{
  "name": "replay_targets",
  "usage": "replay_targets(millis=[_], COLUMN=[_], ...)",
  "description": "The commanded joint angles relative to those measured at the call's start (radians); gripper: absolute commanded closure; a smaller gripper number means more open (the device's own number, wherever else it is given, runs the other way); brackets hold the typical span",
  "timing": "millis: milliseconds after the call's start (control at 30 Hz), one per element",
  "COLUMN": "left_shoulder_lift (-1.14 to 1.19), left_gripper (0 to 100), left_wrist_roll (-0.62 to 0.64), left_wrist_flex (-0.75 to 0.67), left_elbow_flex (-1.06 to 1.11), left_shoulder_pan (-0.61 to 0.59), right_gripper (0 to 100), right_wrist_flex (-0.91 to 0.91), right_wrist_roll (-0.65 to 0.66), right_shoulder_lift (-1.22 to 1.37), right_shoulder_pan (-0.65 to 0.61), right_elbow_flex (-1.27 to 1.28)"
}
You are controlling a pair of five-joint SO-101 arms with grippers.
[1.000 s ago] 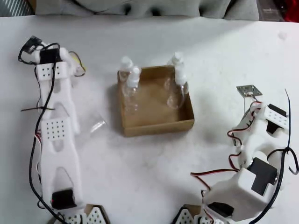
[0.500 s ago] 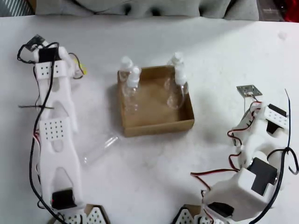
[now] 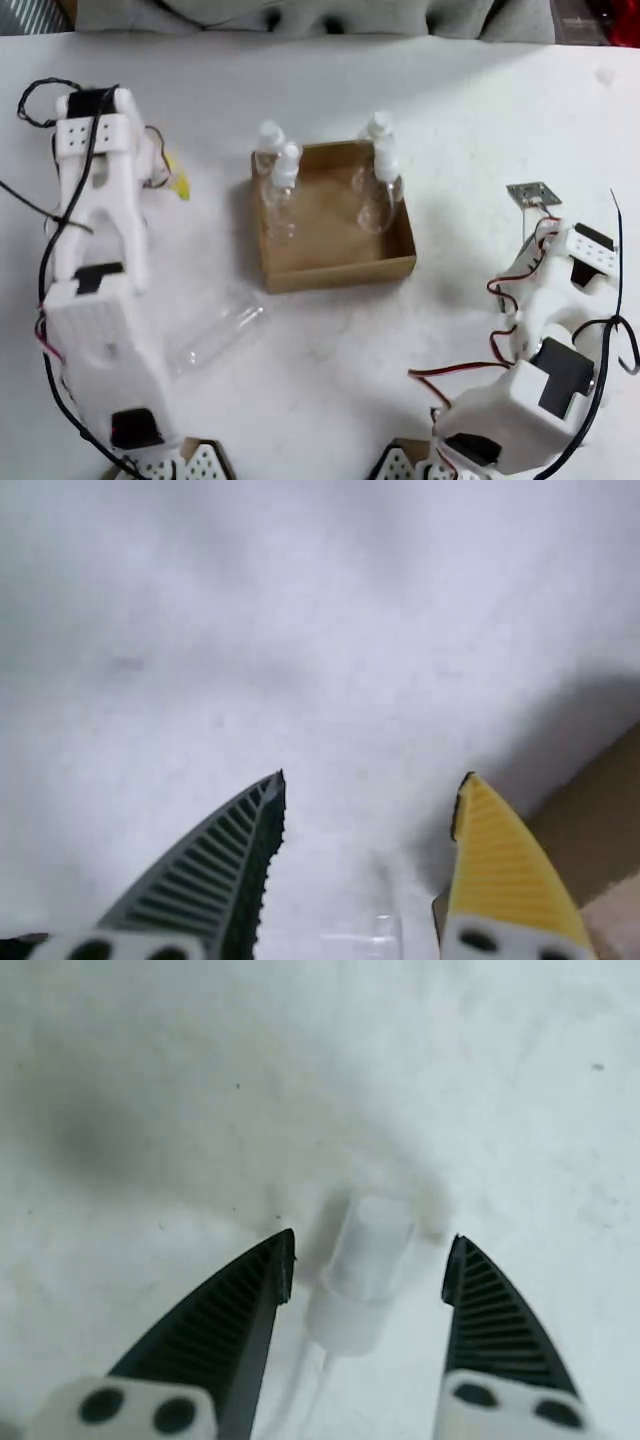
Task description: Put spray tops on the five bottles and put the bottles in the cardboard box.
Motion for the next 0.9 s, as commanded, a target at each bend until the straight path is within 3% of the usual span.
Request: replay_targets(millis=[0, 233, 333, 567, 867], left_shoulder_lift=[-0.234, -0.521, -0.667, -0.967, -1.285], left_gripper=[74, 74, 74, 74, 78], left_wrist_roll=[-0.095, -0.206, -0.311, -0.611, -0.72], left_wrist_flex=[-0.028, -0.127, -0.155, -0.146, -0.146], left_elbow_flex=[0.209, 0.582, 0.735, 1.033, 1.289], left_shoulder_pan=[0.015, 0.019, 0.031, 0.159, 0.404], right_gripper=[78.7, 78.7, 78.7, 78.7, 78.7], right_wrist_flex=[0.001, 0.001, 0.001, 0.001, 0.001], right_wrist_roll=[0.009, 0.009, 0.009, 0.009, 0.009], right_shoulder_lift=[-0.004, -0.004, -0.004, -0.004, -0.004], right_shoulder_pan=[-0.005, -0.005, -0.005, -0.005, -0.007], right_elbow_flex=[-0.037, -0.037, -0.037, -0.037, -0.037])
